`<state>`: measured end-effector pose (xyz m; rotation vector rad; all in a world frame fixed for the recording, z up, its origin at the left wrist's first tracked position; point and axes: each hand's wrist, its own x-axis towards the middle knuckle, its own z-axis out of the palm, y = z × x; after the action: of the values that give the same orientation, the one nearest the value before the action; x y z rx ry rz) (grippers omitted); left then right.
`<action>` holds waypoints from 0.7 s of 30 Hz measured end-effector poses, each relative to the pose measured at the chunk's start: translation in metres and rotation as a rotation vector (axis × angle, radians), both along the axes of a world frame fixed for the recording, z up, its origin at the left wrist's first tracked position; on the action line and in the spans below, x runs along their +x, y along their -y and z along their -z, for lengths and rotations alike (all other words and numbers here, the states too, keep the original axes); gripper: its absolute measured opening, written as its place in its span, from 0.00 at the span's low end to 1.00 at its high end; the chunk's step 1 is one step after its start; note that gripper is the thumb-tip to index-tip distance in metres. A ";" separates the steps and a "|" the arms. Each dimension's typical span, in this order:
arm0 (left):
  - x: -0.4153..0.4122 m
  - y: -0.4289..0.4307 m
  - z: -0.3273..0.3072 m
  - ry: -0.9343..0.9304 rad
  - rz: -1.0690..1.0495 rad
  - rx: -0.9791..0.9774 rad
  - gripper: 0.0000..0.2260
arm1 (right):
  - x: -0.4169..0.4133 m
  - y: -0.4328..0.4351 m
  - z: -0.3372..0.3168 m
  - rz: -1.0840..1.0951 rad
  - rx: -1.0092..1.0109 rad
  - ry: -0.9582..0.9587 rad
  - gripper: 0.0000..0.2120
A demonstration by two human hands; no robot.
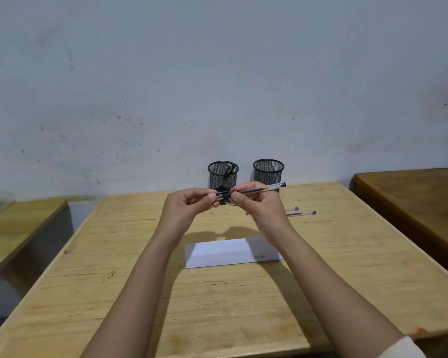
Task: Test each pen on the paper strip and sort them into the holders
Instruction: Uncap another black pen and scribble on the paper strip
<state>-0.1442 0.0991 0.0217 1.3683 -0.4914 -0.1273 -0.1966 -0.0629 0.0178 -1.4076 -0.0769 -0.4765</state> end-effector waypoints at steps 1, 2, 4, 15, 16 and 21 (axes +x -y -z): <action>-0.001 -0.002 0.001 0.001 -0.006 -0.002 0.04 | 0.000 -0.002 0.001 -0.002 -0.004 0.005 0.08; -0.002 -0.004 0.002 0.001 -0.010 -0.001 0.05 | 0.000 -0.004 0.003 -0.013 0.004 0.011 0.09; -0.003 -0.008 0.004 -0.007 -0.018 0.001 0.04 | -0.001 -0.006 0.006 -0.036 0.011 0.013 0.09; -0.003 0.003 0.012 0.091 -0.172 0.121 0.05 | 0.006 -0.005 0.020 -0.106 0.398 -0.114 0.07; -0.002 0.005 0.012 0.116 -0.201 0.142 0.06 | 0.006 -0.008 0.021 -0.094 0.474 -0.126 0.07; -0.003 0.011 0.013 0.151 -0.211 0.198 0.09 | 0.008 -0.012 0.022 -0.026 0.487 -0.133 0.06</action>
<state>-0.1469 0.0884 0.0091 1.6226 -0.4658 0.1030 -0.1884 -0.0506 -0.0045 -0.9546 0.1224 -0.3482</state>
